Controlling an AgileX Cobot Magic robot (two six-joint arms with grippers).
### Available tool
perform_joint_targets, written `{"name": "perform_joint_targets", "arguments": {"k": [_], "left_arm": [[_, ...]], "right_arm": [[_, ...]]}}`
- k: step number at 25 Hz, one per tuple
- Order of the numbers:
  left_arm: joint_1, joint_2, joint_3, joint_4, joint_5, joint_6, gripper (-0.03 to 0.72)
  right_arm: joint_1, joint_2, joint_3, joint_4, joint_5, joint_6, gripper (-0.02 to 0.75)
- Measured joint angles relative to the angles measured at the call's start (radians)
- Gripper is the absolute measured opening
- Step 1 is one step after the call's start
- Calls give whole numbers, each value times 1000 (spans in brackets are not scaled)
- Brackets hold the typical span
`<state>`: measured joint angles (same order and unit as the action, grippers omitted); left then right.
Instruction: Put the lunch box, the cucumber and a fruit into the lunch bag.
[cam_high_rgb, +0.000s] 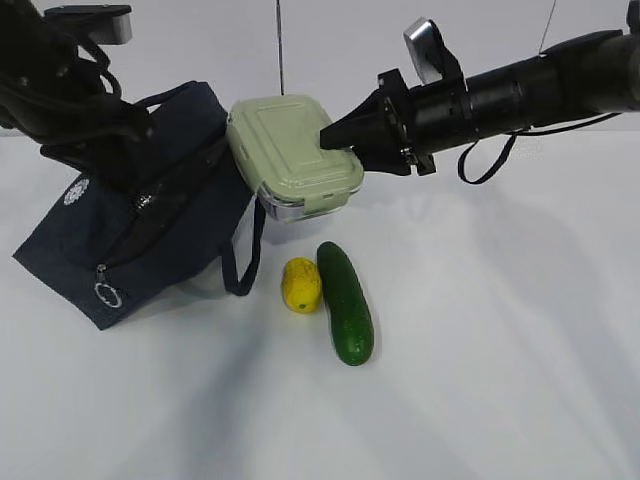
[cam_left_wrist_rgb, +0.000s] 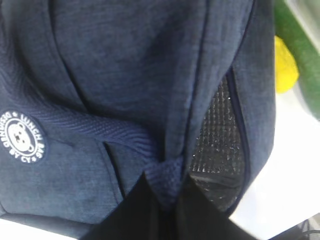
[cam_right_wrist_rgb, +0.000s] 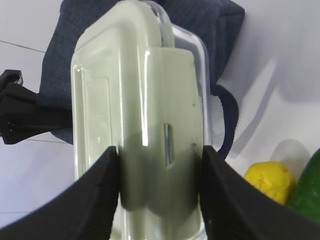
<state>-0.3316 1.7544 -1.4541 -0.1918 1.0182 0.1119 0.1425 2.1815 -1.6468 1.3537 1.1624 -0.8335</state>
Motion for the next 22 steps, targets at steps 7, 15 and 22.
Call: {"name": "perform_joint_targets", "arguments": {"k": [7,15,22], "left_arm": [[0,0,0,-67,-11,11,-7],[-21,0,0,-116,-36,18,-7],[-29,0,0,-142,-45,18,-7]], "right_arm": [[10,5,-2,4,2,-16,365],[10,72,-2,7,0,-20,365],[13,107,-2,9,0,-24,364]]}}
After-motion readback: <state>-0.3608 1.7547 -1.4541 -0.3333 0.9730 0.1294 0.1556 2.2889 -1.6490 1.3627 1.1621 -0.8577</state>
